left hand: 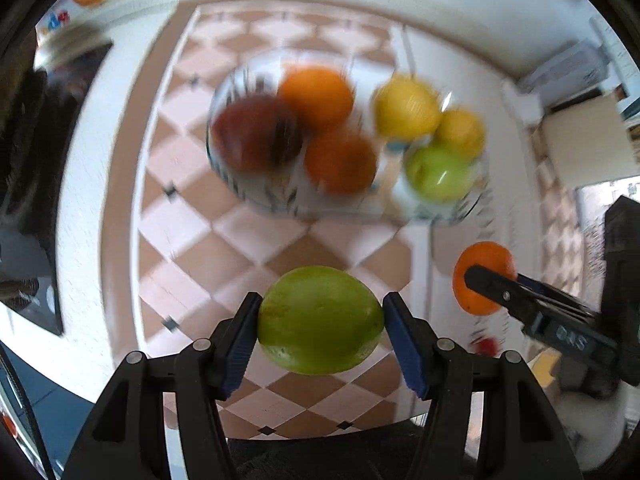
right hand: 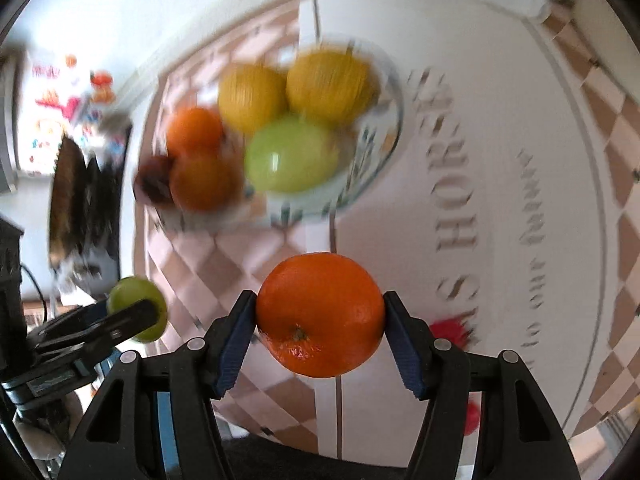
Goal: Organize fruits
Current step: 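Carry both fruits onto the white floral plate and open both tools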
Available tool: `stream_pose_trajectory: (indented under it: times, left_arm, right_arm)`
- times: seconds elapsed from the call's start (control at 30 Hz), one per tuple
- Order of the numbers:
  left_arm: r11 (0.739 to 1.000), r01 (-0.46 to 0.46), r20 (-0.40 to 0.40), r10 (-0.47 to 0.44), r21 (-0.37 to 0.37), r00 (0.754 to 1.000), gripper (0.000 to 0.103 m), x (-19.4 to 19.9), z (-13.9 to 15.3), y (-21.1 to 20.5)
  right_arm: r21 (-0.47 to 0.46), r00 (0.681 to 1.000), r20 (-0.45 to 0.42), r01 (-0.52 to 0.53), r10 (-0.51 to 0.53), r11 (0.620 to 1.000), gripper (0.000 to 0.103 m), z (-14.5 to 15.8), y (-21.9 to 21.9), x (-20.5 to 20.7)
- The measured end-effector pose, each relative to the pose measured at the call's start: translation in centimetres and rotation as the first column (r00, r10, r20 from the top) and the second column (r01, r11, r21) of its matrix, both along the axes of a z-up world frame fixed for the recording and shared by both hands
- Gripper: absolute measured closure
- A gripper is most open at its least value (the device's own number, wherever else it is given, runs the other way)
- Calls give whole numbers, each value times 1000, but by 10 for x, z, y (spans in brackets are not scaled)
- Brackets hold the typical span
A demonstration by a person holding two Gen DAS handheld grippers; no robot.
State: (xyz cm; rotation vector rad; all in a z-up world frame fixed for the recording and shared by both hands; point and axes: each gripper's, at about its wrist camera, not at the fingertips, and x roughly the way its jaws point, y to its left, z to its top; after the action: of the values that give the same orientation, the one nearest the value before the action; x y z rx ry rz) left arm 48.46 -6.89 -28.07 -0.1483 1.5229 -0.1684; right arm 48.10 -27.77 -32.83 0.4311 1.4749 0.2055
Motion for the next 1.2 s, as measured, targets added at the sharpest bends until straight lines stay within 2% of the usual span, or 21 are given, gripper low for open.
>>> stream_pose_trajectory:
  times: [0.13, 0.23, 0.37, 0.57, 0.7, 0.97, 1.17, 1.2]
  left_arm:
    - [1000, 6, 85, -6, 4, 996, 44, 30, 36, 2]
    - [999, 3, 123, -9, 50, 992, 44, 64, 46, 8]
    - [995, -13, 99, 3, 99, 995, 43, 106, 34, 18]
    - [985, 14, 14, -17, 174, 1000, 43, 153, -6, 25]
    - [979, 31, -36, -24, 204, 999, 43, 172, -31, 27]
    - [979, 52, -124, -27, 198, 992, 43, 181, -63, 30]
    - [986, 34, -141, -11, 162, 990, 43, 179, -68, 38]
    - [987, 30, -147, -7, 156, 989, 43, 179, -68, 40]
  right_arm:
    - [-23, 997, 29, 67, -66, 997, 37, 8, -24, 25]
    - [-35, 996, 30, 90, -89, 995, 37, 3, -35, 41]
    - [-82, 998, 22, 59, -57, 995, 37, -4, -34, 61]
    - [-151, 1000, 14, 10, -8, 989, 37, -11, -22, 76]
    - [-131, 1000, 10, 19, -18, 991, 37, -12, -16, 77]
    - [-97, 999, -7, 38, -39, 995, 37, -14, -19, 80]
    - [-39, 997, -35, 72, -73, 997, 36, -19, -26, 81]
    - [-30, 997, -38, 73, -74, 997, 31, -19, -26, 82]
